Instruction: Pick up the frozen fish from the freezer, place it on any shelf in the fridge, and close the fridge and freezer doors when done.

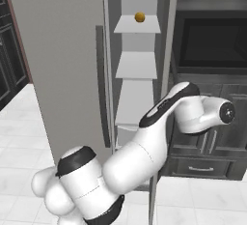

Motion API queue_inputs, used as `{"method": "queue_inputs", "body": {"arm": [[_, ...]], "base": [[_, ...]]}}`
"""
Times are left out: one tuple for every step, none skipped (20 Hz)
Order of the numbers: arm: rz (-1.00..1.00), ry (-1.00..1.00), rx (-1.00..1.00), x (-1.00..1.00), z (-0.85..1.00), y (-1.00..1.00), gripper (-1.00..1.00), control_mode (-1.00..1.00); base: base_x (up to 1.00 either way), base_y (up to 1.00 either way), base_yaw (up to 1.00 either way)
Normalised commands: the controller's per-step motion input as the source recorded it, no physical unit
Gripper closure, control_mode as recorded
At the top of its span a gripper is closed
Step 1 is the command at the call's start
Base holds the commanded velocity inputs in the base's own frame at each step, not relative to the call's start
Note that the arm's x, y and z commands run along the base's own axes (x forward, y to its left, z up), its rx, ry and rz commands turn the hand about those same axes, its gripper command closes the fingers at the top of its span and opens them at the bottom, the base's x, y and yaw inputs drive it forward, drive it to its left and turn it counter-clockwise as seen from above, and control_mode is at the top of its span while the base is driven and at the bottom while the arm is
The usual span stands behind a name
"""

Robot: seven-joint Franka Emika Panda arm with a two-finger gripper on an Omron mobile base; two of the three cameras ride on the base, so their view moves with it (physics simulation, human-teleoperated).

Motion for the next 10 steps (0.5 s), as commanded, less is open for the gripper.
{"method": "queue_inputs", "body": {"arm": [[-0.03, 0.0, 0.0, 0.31, 0.0, -0.61, -1.0, -1.0], [0.0, 0.0, 0.0, 0.37, 0.0, -0.41, -1.0, -1.0], [0.0, 0.0, 0.0, 0.46, 0.0, -0.21, -1.0, -1.0], [0.0, 0.0, 0.0, 0.54, 0.0, -0.07, -1.0, -1.0], [0.0, 0.0, 0.0, 0.6, -0.01, -0.01, -1.0, -1.0], [0.0, 0.0, 0.0, 0.59, -0.03, 0.0, -1.0, -1.0], [0.0, 0.0, 0.0, 0.56, -0.01, 0.0, -1.0, -1.0], [0.0, 0.0, 0.0, 0.56, 0.0, 0.0, -1.0, -1.0], [0.0, 0.01, 0.0, 0.6, -0.02, 0.09, -1.0, -1.0], [0.0, 0.02, 0.0, 0.6, -0.05, 0.21, -1.0, -1.0]], "base": [[0.0, 0.0, 0.0], [0.0, 0.0, 0.0], [0.0, 0.0, 0.0], [0.0, 0.0, 0.0], [0.0, 0.0, 0.0], [0.0, 0.0, 0.0], [0.0, 0.0, 0.0], [0.0, 0.0, 0.0], [0.0, 0.0, 0.0], [0.0, 0.0, 0.0]]}}
